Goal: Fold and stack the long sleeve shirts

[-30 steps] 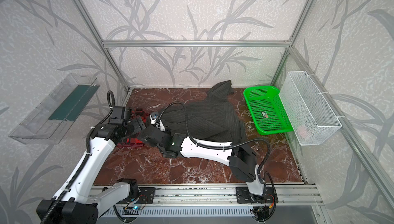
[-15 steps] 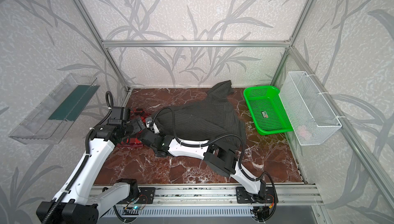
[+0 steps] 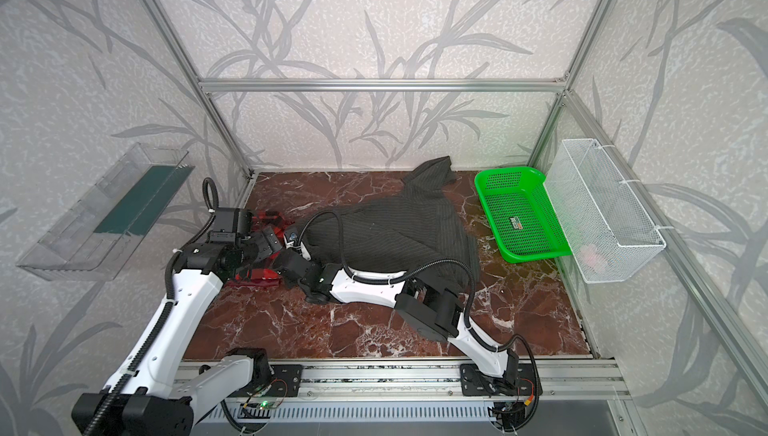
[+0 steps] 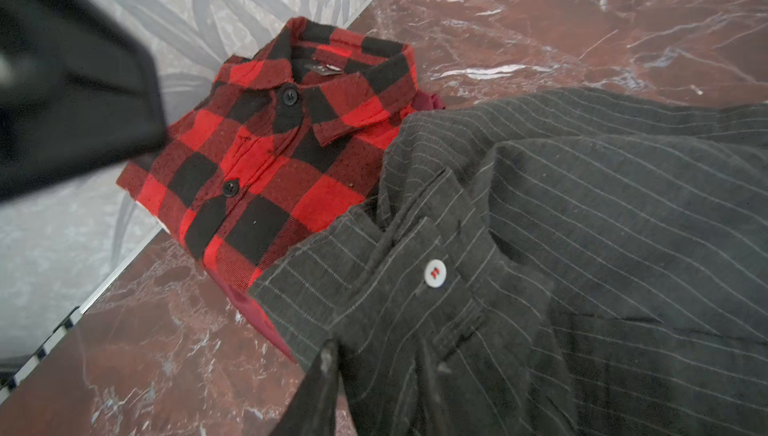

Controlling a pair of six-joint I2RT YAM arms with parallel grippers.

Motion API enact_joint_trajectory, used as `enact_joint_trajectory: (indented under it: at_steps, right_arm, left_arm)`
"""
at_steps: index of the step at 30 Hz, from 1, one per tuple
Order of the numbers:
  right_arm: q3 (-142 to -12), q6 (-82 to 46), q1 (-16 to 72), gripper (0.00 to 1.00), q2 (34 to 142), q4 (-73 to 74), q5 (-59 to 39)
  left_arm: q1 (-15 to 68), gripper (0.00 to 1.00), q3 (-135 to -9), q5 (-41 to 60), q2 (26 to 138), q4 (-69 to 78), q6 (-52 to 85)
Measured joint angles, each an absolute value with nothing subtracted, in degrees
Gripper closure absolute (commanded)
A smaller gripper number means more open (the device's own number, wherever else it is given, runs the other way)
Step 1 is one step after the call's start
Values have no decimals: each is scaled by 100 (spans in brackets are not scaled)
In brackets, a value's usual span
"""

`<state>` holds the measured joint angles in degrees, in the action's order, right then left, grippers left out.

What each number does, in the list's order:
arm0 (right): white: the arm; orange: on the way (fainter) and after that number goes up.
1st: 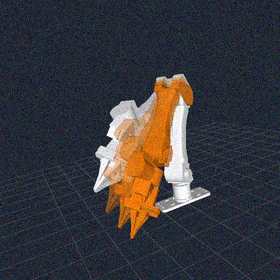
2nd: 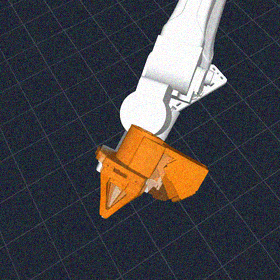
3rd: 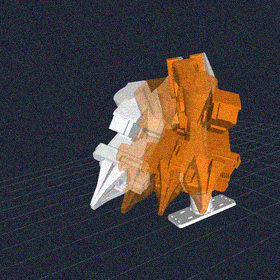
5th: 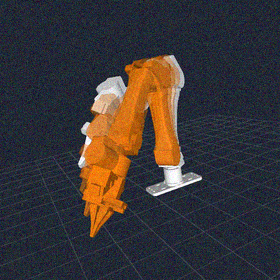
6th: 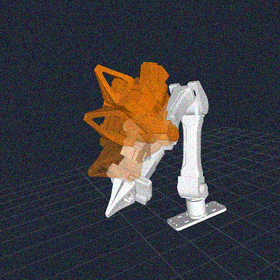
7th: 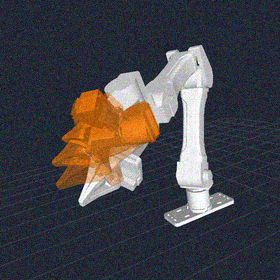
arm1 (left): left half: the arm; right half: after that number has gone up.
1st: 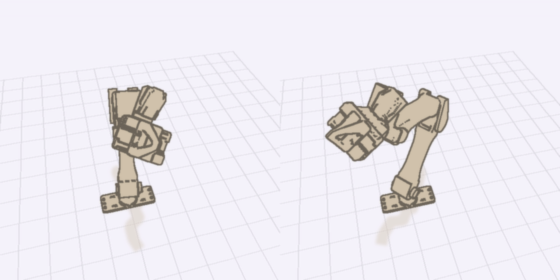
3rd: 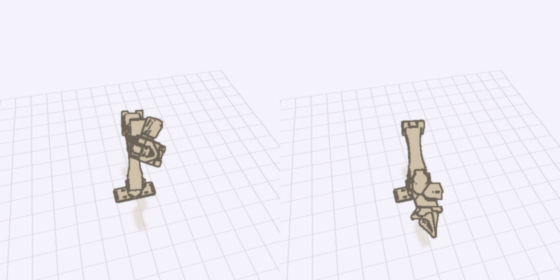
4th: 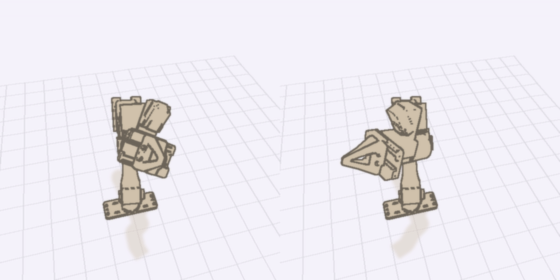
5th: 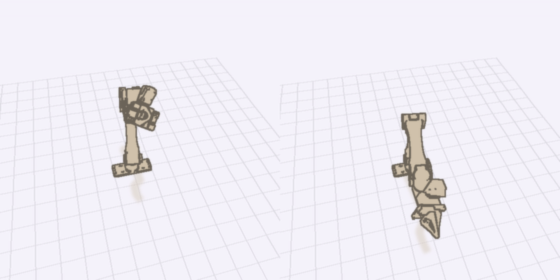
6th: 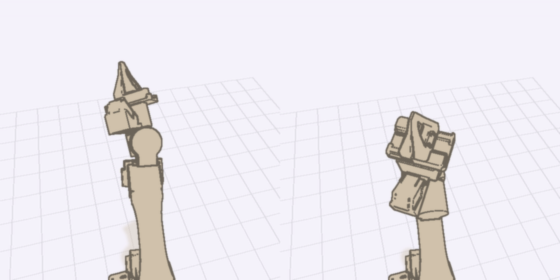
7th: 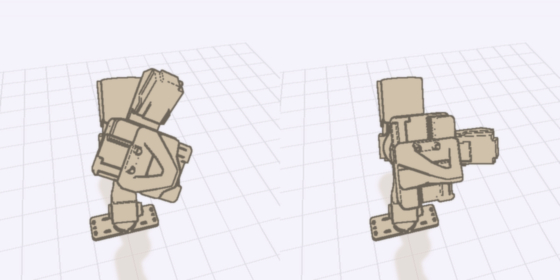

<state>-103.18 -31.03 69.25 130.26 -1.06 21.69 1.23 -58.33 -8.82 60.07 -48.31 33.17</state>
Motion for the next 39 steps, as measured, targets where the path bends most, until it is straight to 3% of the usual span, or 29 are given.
enact_joint_trajectory:
  at_steps: [6, 11, 17, 24, 32, 39]
  right_arm:
    - [-10322, -3238, 6925, 48, 12790, -200, 1553]
    - [-10311, -3142, 6879, 44, 12355, -451, 1293]
    - [-9011, -3203, 6383, 48, 10777, -657, 1201]
    - [-6696, -3785, 4252, 49, 9142, -766, 1256]
    - [-4814, -4578, 3267, 49, 8796, -928, 934]
    - [-4289, -5133, 3004, 50, 8799, -1046, 746]
  left_arm:
    - [93, 1, -5833, -886, 6007, -4836, 3317]
    - [84, 1, -5833, -882, 6010, -4831, 3317]
    - [84, 1, -5822, -812, 6010, -4818, 3301]
    - [84, 1, -5701, -499, 6023, -4713, 3205]
    - [106, 1, -5697, -259, 6173, -4626, 3197]
    - [176, 1, -5686, -12, 6274, -4619, 3262]
